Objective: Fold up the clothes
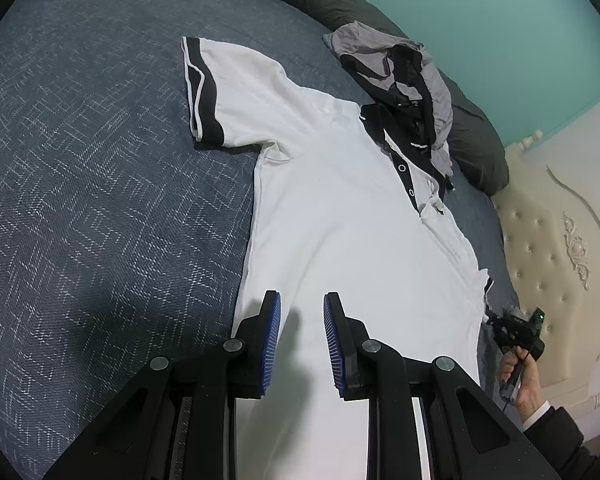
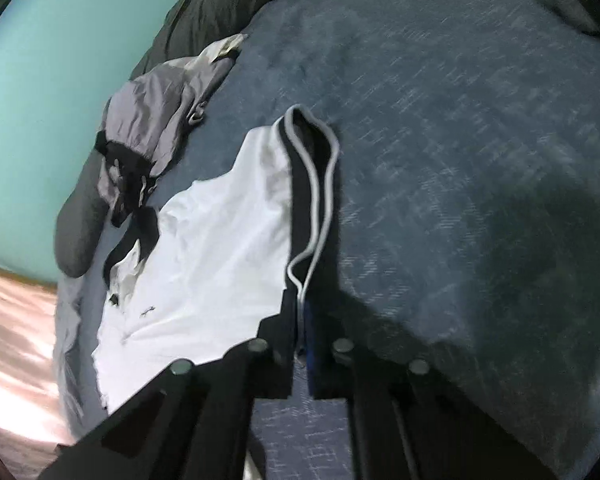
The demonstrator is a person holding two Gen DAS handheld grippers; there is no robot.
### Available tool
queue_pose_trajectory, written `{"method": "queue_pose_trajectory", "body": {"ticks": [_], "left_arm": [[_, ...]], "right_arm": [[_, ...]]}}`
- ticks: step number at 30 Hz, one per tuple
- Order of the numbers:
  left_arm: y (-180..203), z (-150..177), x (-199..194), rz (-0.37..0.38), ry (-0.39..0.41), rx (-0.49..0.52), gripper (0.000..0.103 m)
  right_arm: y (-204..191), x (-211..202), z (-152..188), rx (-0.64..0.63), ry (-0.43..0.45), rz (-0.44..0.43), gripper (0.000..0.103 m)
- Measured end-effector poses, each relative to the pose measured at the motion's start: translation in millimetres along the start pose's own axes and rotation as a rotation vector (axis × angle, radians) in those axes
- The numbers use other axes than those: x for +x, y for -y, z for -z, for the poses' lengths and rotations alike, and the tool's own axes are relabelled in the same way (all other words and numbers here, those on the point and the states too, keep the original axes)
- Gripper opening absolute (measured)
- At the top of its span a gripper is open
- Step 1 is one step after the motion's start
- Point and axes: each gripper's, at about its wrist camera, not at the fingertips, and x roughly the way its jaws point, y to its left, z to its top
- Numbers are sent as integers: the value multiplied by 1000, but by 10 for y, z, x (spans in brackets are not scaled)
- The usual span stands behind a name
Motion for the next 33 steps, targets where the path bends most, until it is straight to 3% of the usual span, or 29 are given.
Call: {"method": "queue_pose_trajectory", "body": {"ticks": [3,8,13,16,18,20,23,28,33], "left_arm": [[-5,1,-6,1,1,0,25],[13,-6,-7,2,4,4,25],[5,-6,7,1,1,1,25],[4,-4,6,1,-1,2,25],[8,-2,0,2,1,3,25],[13,2,0,1,1,4,25],[15,11,15,-2,-2,6,25],[17,12,46,-10,-7,11,25],[-9,6,57,-18,-9,7,25]], "right_arm": [[31,-179,46,20,78,-9,3],[199,-72,190,92,26,24,3],[227,-48,206,132,3,-17,3],[193,-113,148,99,-5,-9,11],[180,-212,105,84,38,0,31],[168,-303,40,73,80,0,33],[130,-359,-135,50,123,16,46],[-2,-177,-501,1,134,55,46],[-99,43,-663,-70,119,108,46]]}}
